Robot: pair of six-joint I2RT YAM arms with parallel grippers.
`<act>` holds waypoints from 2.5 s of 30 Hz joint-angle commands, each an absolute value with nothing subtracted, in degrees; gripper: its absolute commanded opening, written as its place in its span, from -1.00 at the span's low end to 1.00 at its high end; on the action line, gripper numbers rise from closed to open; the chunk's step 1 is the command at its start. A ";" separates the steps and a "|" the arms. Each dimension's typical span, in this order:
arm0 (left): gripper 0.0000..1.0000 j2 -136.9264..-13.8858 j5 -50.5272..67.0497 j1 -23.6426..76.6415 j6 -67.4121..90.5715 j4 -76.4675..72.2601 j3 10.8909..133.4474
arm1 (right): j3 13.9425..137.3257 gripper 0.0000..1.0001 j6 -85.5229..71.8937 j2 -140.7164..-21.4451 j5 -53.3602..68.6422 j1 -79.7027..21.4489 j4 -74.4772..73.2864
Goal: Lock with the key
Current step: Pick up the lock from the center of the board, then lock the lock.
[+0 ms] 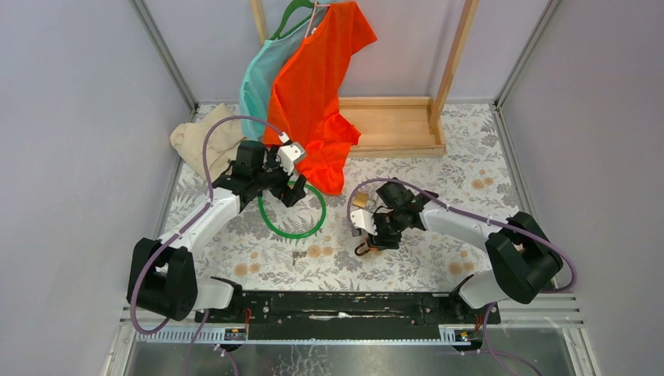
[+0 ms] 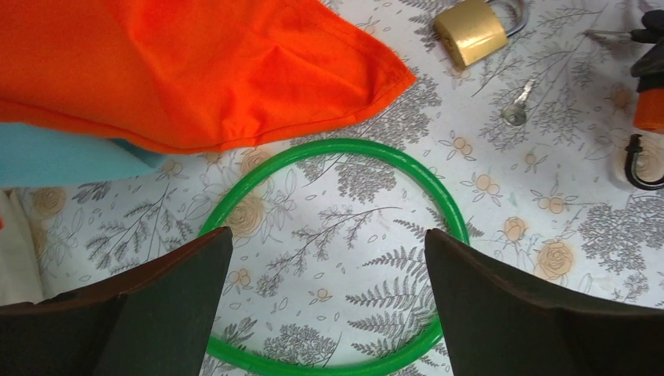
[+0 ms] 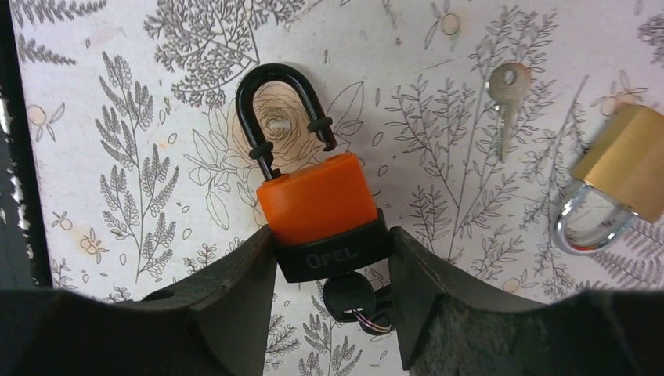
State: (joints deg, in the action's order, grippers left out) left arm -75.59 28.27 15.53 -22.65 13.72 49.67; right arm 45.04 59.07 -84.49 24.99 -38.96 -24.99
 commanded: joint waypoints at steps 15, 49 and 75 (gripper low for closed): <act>0.95 -77.97 49.98 21.38 -11.11 12.26 56.34 | 60.16 -1.00 40.81 -72.74 23.83 -39.20 -24.35; 0.02 -89.29 61.40 29.49 15.19 6.18 64.10 | 57.62 -1.00 34.43 -65.48 22.14 -36.30 -19.86; -1.00 -89.41 60.99 29.70 10.41 9.26 66.40 | 56.51 -0.96 33.11 -65.40 20.20 -36.04 -17.60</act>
